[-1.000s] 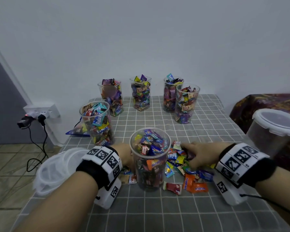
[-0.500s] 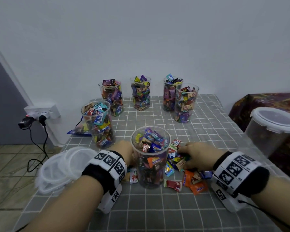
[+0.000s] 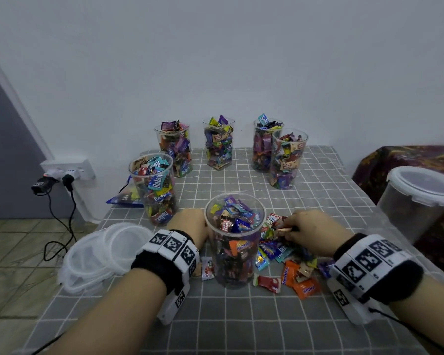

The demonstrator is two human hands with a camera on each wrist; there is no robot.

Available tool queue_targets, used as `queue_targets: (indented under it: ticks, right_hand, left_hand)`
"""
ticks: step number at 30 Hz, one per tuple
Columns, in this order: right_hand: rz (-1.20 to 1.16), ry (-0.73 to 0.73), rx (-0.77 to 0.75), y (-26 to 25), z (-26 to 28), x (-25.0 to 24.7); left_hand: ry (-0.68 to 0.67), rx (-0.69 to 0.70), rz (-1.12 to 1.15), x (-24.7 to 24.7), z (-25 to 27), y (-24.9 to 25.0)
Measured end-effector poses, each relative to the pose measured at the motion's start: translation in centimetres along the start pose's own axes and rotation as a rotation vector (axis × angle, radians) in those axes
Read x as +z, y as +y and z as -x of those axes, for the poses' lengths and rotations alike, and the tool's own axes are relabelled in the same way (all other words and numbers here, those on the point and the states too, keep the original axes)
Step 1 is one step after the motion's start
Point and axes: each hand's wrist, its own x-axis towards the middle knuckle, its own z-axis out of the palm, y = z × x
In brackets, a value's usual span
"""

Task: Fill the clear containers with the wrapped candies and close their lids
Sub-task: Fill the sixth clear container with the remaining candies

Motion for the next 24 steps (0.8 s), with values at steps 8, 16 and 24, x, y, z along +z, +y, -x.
queue_targets:
  ticks: [8, 16, 24]
  right_hand:
    - [-0.119, 0.146, 0.056, 0.3, 0.3, -0.5]
    - [-0.323, 0.312, -0.022, -1.0, 1.1, -2.4]
    - [-0.331, 0.539, -0.325, -4.9, 3.4, -6.4]
  left_hand:
    - [0.041, -0.083, 0.061, 0.1, -0.5, -0.1]
    - [0.060, -0.026, 0.074, -0.1, -0.2, 0.1]
    - [0.067, -0.009, 0.086, -0.3, 0.1, 0.3]
